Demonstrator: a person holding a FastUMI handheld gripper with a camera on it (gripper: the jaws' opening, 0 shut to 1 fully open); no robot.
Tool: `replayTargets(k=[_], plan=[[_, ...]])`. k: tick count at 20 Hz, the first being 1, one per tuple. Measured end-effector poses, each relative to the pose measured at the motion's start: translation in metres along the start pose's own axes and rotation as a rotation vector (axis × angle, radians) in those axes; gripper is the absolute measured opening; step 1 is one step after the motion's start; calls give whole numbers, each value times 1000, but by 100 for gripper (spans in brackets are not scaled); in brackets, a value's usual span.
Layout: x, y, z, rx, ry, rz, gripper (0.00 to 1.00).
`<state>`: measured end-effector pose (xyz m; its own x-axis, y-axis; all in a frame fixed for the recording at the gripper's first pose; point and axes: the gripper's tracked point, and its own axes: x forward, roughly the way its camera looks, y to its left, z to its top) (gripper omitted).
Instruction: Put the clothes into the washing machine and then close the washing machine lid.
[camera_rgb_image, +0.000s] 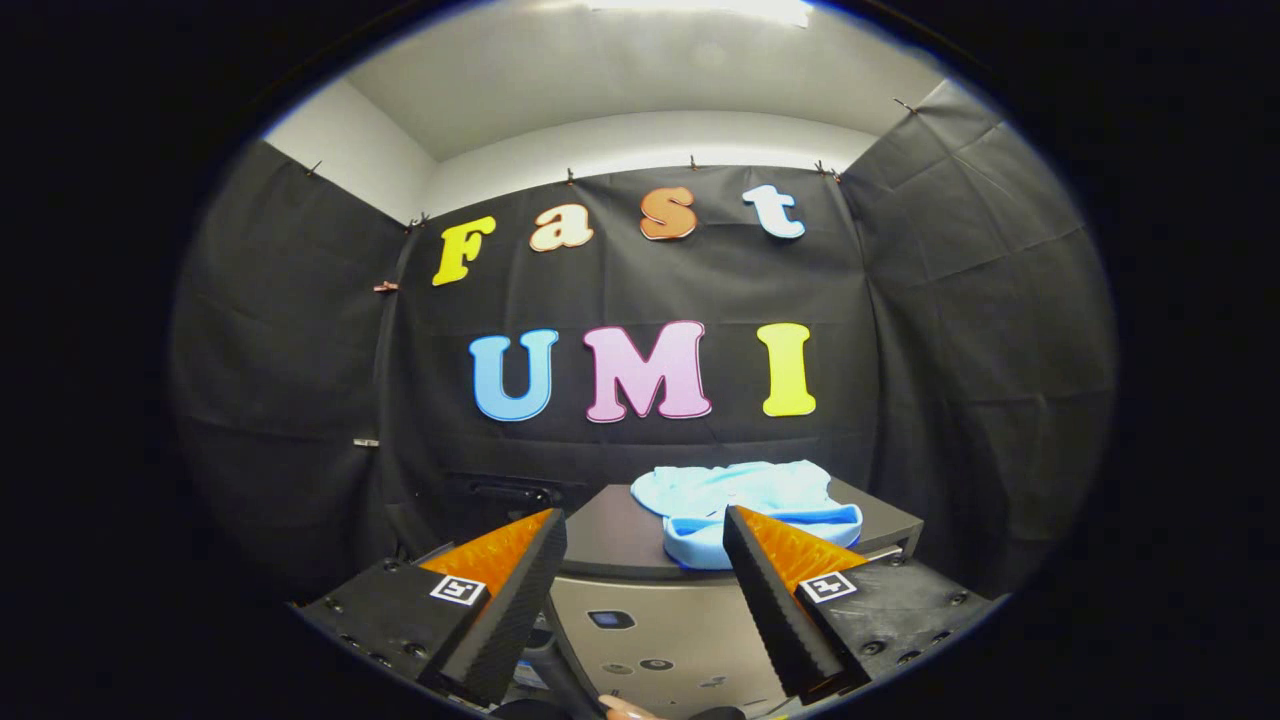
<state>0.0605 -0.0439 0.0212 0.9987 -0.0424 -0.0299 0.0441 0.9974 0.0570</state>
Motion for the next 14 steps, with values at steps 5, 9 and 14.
replayTargets(k=[5, 9, 14], plan=[[56, -26, 19, 16, 29, -46, 99], [93, -54, 35, 56, 49, -91, 99], [132, -89, 32, 43, 158, -142, 98]])
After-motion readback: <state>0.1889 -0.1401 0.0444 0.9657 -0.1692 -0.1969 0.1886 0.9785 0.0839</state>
